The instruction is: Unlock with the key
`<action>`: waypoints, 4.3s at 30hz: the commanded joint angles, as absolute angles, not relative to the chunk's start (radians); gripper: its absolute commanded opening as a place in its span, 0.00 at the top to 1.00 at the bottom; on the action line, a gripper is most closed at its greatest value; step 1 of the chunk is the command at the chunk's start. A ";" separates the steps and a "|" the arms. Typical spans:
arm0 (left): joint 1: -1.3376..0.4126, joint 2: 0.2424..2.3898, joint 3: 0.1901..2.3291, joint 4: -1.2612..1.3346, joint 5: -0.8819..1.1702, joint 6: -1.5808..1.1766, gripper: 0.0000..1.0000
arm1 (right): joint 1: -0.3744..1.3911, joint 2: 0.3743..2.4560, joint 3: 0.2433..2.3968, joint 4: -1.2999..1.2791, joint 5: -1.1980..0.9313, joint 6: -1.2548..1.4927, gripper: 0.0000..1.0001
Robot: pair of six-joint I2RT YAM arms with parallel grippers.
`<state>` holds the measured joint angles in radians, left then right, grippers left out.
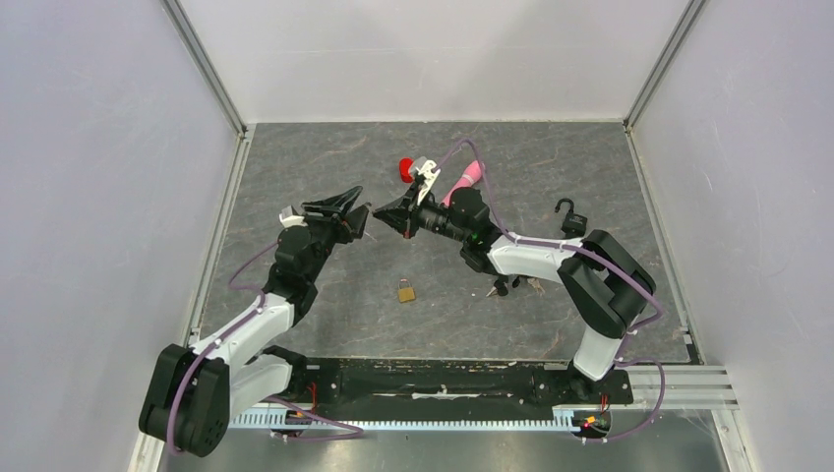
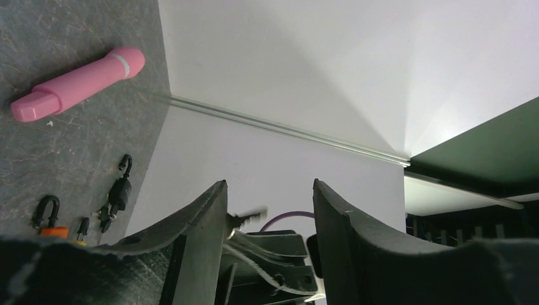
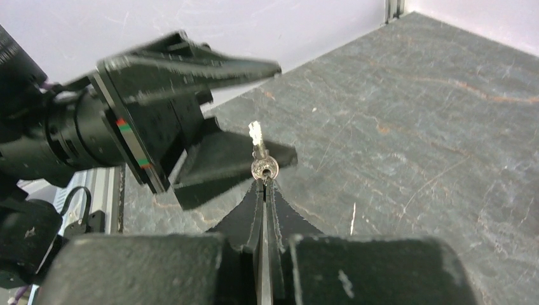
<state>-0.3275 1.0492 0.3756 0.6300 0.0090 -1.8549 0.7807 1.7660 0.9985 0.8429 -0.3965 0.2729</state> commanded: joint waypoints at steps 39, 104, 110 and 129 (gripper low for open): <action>-0.316 1.213 0.457 0.564 0.405 -1.599 0.23 | 0.733 1.590 0.821 0.901 -0.532 0.214 1.00; -0.316 1.084 0.483 0.498 0.398 -1.592 0.80 | 0.742 1.617 0.825 0.948 -0.713 0.035 1.00; -0.316 1.070 0.483 0.480 0.370 -1.579 0.98 | 0.740 1.613 0.822 0.921 -0.713 0.012 1.00; -0.324 0.890 0.634 0.336 0.267 -0.927 0.98 | 0.738 1.360 0.695 0.713 -0.441 0.035 0.49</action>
